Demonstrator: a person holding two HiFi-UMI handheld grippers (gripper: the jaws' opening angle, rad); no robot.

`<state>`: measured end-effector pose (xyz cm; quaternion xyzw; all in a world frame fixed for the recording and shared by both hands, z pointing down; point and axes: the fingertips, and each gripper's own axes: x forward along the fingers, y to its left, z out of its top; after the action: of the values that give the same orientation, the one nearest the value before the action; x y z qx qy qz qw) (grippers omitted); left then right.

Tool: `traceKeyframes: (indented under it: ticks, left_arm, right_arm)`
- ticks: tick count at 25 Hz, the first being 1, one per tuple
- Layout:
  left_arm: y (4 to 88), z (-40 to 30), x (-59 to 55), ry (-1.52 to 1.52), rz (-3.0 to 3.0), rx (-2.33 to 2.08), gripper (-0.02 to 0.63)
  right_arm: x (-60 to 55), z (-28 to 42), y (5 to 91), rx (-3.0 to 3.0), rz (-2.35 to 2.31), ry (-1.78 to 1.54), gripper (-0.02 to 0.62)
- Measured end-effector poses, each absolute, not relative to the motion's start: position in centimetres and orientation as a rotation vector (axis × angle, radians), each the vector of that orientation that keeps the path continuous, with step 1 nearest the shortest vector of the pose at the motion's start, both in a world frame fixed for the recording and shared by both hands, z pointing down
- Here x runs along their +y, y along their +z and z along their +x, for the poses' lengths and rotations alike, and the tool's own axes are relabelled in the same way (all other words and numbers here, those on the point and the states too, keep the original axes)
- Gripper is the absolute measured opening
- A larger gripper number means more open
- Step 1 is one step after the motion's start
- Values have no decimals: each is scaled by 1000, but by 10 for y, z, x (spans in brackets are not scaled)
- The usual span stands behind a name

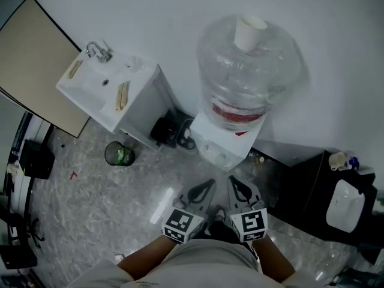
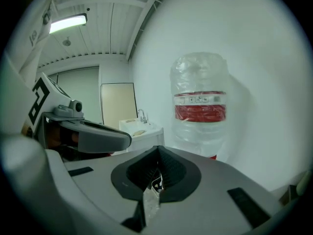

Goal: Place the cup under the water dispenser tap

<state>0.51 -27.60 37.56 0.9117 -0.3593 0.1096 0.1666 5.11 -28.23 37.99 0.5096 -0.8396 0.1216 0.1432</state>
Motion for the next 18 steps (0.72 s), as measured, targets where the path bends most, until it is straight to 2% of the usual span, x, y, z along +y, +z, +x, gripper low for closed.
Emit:
traceKeyframes:
  ticks: [18]
  left_arm:
    - [331,22,-235,222,2642,-1098,14]
  right_arm:
    - [-238,61,337,-2484,1431,283,15]
